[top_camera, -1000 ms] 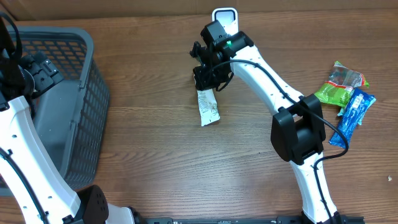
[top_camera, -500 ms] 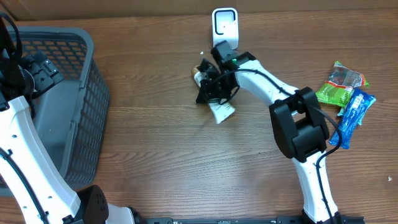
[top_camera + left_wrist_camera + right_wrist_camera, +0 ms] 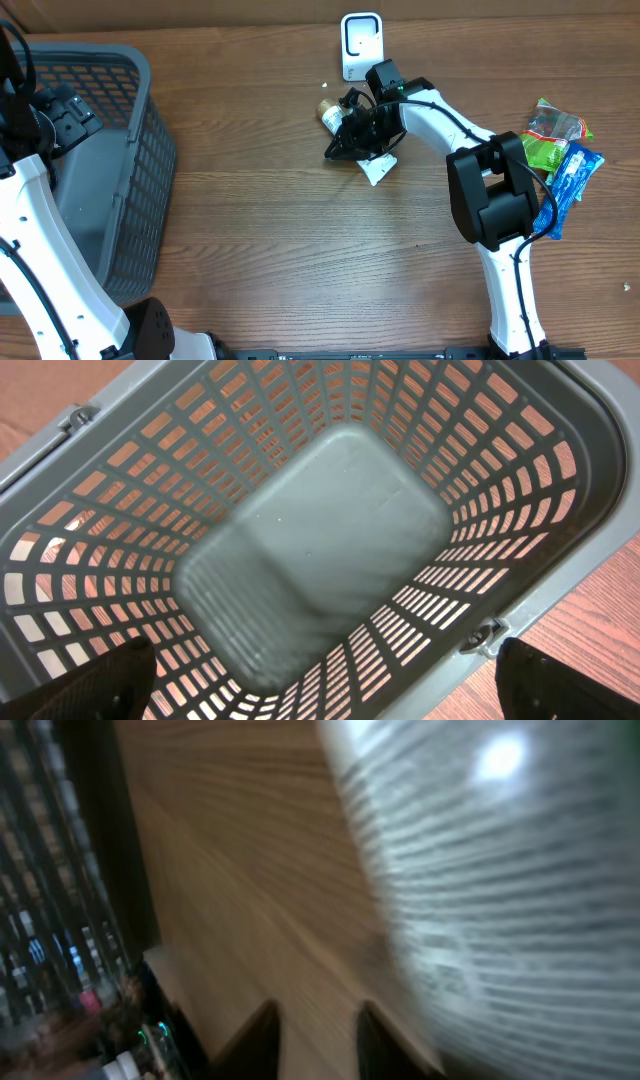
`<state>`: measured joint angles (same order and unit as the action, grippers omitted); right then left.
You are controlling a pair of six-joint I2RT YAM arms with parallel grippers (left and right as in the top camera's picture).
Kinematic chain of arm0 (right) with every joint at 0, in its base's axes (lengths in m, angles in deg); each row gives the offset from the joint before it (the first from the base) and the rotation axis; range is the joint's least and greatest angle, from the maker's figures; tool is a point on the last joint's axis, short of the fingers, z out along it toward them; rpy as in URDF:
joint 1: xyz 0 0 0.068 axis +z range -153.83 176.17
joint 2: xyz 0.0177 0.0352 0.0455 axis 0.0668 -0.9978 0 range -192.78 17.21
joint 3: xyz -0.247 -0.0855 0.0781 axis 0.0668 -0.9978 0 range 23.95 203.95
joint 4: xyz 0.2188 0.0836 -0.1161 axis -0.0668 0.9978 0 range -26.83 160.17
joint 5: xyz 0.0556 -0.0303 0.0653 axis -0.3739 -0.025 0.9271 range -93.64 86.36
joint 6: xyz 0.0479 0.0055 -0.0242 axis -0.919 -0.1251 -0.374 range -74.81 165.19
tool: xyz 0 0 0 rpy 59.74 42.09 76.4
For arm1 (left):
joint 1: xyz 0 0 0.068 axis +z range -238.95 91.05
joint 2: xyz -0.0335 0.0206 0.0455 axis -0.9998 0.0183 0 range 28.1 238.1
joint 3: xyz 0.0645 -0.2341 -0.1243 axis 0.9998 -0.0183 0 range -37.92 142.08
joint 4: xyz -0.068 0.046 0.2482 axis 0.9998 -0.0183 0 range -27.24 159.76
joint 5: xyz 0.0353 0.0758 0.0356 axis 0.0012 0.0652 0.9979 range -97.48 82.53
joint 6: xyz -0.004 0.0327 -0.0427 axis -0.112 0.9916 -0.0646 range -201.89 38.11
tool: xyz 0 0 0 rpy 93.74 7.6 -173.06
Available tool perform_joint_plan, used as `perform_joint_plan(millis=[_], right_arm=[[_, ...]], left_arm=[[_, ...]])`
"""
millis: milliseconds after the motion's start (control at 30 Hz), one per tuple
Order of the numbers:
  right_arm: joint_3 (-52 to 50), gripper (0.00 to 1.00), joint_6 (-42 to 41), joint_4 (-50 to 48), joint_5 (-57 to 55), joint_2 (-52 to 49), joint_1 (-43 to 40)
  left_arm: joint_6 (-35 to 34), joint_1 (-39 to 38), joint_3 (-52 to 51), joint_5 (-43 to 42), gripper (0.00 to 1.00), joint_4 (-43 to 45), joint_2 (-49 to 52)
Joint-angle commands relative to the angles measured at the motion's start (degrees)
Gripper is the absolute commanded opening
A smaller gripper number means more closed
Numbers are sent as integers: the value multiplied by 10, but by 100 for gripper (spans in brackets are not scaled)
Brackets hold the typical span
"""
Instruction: Scan the item barcode
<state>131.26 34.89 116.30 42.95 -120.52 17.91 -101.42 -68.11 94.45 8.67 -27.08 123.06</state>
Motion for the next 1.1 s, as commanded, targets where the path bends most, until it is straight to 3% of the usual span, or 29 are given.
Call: perform_joint_plan(millis=[0,133,233,333,433,533,633,733,967,1067], right_arm=[[60,47,69,50,-46,38,-9],[149,81,147,137,-179,59,-14],[169,92,232,148,-261,59,-14],[156,88,367,147,-275,51,-15],[133,82,430,130,-275,48,-16],[104,83,438,94,-275,48,-16],[76,93,438,64,-275,48,-17],[61,93,438,47,-273,43,-17],[55,87,437,20,-260,9,-18],[55,78,437,18,-248,-4,-20]], left_arm=[[2,1,0,8,100,0,2],[2,1,0,8,100,0,2],[2,2,0,8,100,0,2],[2,1,0,8,100,0,2],[2,1,0,8,100,0,2],[2,1,0,8,100,0,2],[2,1,0,8,100,0,2],[2,1,0,8,100,0,2],[2,1,0,8,100,0,2],[2,1,0,8,99,0,2]])
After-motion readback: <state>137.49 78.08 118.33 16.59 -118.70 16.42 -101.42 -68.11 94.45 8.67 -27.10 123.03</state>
